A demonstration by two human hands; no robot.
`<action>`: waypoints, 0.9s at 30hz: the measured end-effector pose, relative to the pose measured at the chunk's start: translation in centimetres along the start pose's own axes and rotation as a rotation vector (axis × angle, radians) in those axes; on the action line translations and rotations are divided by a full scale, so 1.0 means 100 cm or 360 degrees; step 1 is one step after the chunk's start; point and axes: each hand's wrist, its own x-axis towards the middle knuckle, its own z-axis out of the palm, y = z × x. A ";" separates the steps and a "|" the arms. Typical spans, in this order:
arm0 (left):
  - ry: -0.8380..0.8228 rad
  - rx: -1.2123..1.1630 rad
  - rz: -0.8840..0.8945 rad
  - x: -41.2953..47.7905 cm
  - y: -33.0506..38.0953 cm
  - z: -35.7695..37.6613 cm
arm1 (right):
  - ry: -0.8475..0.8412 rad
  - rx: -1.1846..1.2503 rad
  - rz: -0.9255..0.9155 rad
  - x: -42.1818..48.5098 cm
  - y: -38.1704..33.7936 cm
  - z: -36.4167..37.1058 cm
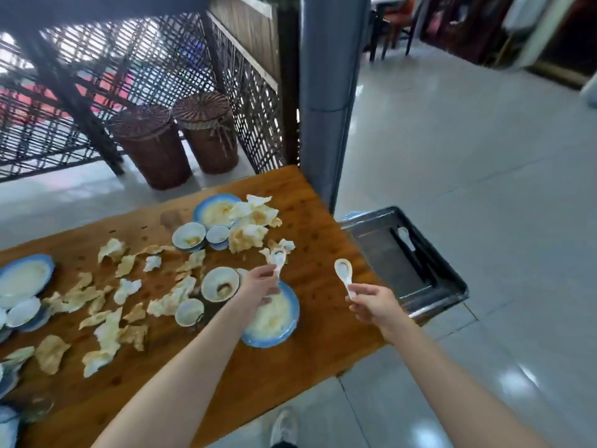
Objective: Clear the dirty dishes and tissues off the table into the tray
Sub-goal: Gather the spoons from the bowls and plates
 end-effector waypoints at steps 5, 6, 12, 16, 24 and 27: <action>-0.0081 0.0041 -0.0112 0.029 0.014 0.083 | 0.0147 0.0161 0.0047 0.011 0.012 -0.064; -0.0086 0.0042 -0.0137 0.033 0.014 0.097 | 0.0182 0.0187 0.0051 0.014 0.015 -0.076; -0.0279 0.0154 -0.0162 0.057 0.022 0.172 | 0.0380 0.0376 0.0145 0.036 0.020 -0.131; -0.0319 0.0165 -0.0183 0.080 0.037 0.210 | 0.0393 0.0359 0.0158 0.058 0.006 -0.166; -0.0312 0.0098 -0.0260 0.142 0.086 0.268 | 0.0437 0.0319 0.0168 0.126 -0.050 -0.236; -0.0307 0.0103 -0.0287 0.160 0.098 0.286 | 0.0468 0.0315 0.0173 0.152 -0.064 -0.253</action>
